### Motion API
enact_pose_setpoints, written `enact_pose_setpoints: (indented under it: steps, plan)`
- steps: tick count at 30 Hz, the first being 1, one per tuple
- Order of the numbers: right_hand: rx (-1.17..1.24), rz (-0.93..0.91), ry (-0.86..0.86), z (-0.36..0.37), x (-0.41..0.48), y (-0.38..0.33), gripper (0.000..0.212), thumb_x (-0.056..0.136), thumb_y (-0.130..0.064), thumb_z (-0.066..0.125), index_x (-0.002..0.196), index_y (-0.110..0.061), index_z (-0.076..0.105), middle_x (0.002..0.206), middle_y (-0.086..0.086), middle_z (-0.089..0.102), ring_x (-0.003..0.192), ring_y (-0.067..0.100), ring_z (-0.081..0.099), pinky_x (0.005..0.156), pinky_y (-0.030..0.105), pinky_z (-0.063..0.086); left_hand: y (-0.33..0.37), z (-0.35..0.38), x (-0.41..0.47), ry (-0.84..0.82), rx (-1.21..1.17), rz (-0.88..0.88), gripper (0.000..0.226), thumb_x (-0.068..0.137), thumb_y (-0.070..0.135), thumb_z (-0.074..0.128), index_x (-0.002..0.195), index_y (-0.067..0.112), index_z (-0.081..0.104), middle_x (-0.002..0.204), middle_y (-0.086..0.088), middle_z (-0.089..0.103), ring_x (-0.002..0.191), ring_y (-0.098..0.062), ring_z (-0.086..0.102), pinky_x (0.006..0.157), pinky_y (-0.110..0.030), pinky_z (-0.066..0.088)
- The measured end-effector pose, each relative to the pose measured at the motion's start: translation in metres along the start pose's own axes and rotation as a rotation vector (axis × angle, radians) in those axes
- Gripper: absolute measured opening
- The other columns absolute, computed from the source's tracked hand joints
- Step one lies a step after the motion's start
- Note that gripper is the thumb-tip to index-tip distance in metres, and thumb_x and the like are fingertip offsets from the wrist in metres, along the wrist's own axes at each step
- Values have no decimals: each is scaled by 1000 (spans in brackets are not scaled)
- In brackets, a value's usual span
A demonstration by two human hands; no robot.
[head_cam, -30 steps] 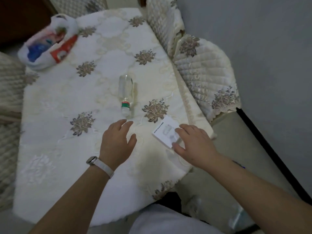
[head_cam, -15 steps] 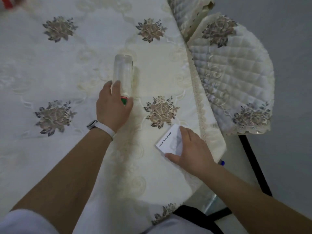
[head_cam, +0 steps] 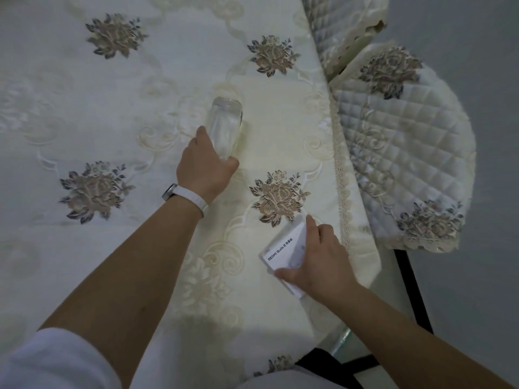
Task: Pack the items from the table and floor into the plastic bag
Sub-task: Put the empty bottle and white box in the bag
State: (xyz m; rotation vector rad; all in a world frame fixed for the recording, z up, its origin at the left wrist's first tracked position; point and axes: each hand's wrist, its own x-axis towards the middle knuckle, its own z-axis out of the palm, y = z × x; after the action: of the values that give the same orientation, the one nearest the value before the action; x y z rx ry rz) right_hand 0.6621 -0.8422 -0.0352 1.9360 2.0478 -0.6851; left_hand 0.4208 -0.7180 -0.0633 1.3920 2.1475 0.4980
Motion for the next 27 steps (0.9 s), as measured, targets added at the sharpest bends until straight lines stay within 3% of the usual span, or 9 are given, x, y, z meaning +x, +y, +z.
enact_pose_setpoints:
  steps: [6, 9, 13, 15, 20, 23, 27]
  plan:
    - [148, -12, -30, -15, -1, 5, 87, 68, -55, 77, 136, -18, 36, 127, 1, 50, 118, 24, 50, 93, 35, 42, -8, 3, -39, 25, -61, -48, 64, 69, 44, 66, 121, 12, 46, 106, -8, 62, 94, -32, 60, 70, -35, 44]
    - [272, -39, -106, -23, -2, 10, 60, 74, -47, 76, 115, -22, 39, 107, -3, 56, 96, 22, 58, 76, 35, 47, -9, 3, -69, 40, -106, -124, 59, 69, 41, 67, 118, 14, 49, 102, -6, 61, 89, -29, 59, 68, -33, 43]
    - [397, -159, -182, -31, -6, 15, 40, 78, -37, 74, 97, -18, 43, 83, -3, 59, 73, 15, 56, 61, 30, 41, -6, -6, -119, 110, -149, -160, 58, 70, 44, 68, 118, 19, 49, 98, 0, 61, 84, -24, 60, 62, -31, 44]
    - [395, -223, -195, -37, -10, 16, 34, 79, -37, 72, 92, -17, 47, 83, 0, 60, 72, 15, 56, 62, 30, 42, 0, -15, -148, 175, -196, -176, 51, 73, 43, 71, 114, 24, 49, 94, 5, 59, 79, -18, 59, 58, -29, 44]
    - [488, -357, -190, -58, -18, 22, 27, 81, -34, 69, 95, -20, 51, 87, 0, 64, 78, 18, 61, 72, 36, 50, 22, -39, -211, 329, -385, -306, 51, 74, 37, 77, 115, 35, 46, 96, 15, 57, 82, -14, 62, 62, -40, 58]
    - [496, -430, -206, -68, -19, 19, 28, 81, -35, 70, 96, -20, 51, 88, -2, 61, 78, 17, 60, 67, 33, 48, 30, -49, -245, 441, -478, -354, 52, 76, 29, 79, 116, 36, 47, 101, 17, 59, 91, -10, 62, 69, -30, 55]
    - [497, -574, -198, -75, -28, 1, 31, 78, -32, 73, 95, -15, 54, 88, 0, 60, 77, 19, 58, 64, 32, 45, 33, -61, -291, 549, -529, -391, 52, 77, 22, 80, 117, 34, 48, 100, 17, 60, 87, -2, 62, 60, -16, 51]
